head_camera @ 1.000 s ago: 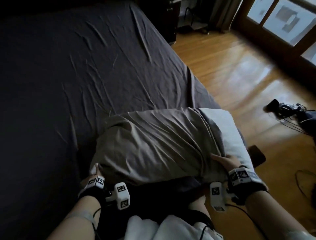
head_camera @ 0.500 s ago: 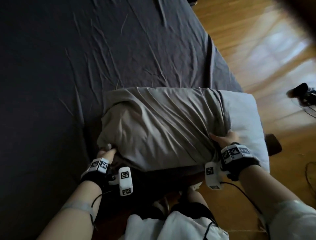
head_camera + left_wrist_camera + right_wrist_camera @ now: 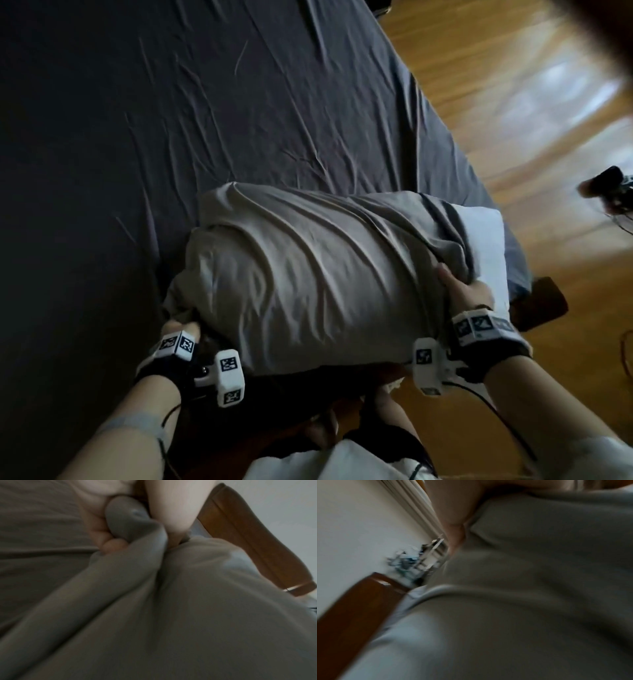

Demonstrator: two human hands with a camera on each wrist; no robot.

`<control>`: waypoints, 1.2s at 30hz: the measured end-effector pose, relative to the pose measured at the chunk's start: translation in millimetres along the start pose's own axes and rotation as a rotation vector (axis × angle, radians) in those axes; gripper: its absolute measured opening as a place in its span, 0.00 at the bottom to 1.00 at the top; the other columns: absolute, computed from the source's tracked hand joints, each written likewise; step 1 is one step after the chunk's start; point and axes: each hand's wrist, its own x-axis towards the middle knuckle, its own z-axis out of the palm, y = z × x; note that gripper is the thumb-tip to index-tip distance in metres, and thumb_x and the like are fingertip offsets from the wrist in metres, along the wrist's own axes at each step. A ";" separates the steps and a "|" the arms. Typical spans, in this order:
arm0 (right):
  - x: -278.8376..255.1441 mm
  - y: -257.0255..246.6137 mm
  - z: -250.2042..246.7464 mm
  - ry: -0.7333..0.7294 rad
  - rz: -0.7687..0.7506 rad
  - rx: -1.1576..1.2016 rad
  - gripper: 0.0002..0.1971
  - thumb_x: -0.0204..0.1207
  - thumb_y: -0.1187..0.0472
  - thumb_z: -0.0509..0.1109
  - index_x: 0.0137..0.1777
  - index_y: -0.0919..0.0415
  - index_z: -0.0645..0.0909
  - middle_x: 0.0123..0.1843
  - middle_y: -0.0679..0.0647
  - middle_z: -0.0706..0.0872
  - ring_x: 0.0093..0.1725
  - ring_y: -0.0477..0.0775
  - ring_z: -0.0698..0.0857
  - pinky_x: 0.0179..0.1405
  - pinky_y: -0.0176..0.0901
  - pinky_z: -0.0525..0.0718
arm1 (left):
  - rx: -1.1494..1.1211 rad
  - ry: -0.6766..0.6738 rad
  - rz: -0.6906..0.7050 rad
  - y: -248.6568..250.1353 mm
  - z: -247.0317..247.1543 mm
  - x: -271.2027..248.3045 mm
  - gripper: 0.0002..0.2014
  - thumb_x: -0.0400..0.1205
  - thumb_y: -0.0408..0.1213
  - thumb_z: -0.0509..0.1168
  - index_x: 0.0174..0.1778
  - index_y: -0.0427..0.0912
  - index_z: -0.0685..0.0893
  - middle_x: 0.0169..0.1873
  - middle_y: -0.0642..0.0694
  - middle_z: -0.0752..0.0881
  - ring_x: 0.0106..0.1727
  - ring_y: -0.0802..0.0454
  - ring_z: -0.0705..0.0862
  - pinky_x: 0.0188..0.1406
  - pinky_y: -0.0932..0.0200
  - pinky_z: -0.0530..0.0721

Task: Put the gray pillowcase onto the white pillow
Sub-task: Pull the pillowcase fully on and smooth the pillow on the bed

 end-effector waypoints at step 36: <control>71.7 121.1 -43.4 -0.104 0.363 0.327 0.41 0.69 0.58 0.77 0.79 0.60 0.59 0.78 0.65 0.64 0.74 0.68 0.68 0.67 0.57 0.72 | 0.491 -0.052 0.513 102.7 122.1 -45.8 0.40 0.76 0.44 0.69 0.80 0.55 0.53 0.83 0.47 0.45 0.82 0.38 0.44 0.81 0.43 0.46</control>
